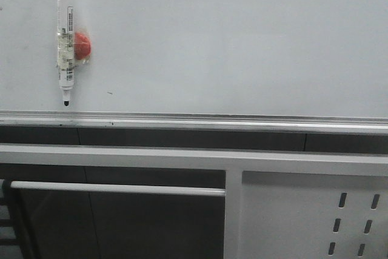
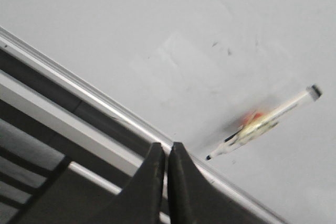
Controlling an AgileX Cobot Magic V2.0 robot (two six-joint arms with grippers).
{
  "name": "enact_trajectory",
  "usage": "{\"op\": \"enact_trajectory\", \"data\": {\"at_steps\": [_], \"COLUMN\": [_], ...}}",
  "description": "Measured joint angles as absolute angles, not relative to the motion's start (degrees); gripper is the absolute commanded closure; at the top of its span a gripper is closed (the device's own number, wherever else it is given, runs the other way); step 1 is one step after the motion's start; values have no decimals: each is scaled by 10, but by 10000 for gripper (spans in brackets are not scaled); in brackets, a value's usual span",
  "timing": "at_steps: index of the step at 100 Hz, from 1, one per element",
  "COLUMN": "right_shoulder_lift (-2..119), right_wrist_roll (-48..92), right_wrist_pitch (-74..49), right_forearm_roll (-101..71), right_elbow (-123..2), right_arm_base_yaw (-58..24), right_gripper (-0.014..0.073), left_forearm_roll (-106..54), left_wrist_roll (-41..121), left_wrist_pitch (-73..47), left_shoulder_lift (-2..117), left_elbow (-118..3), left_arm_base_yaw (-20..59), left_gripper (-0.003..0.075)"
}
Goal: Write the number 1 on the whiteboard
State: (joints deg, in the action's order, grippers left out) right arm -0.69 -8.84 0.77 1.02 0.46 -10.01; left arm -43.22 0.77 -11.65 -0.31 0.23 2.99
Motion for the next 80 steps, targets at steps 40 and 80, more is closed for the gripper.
{"op": "enact_trajectory", "data": {"at_steps": [40,80], "right_shoulder_lift": [-7,75], "right_wrist_roll": [-137,18], "right_wrist_pitch": [247,-282], "right_forearm_roll": [-238,-87], "right_elbow": [5,-254], "right_arm_base_yaw": [-100,-105], "right_gripper": [643,622], "left_forearm_roll": [-549,-376], "left_wrist_roll": [24,307], "left_wrist_pitch": [-101,-279], "left_shoulder_lift": [-3,161], "left_elbow": [1,-216], "left_arm_base_yaw": [30,41], "left_gripper": [740,619]}}
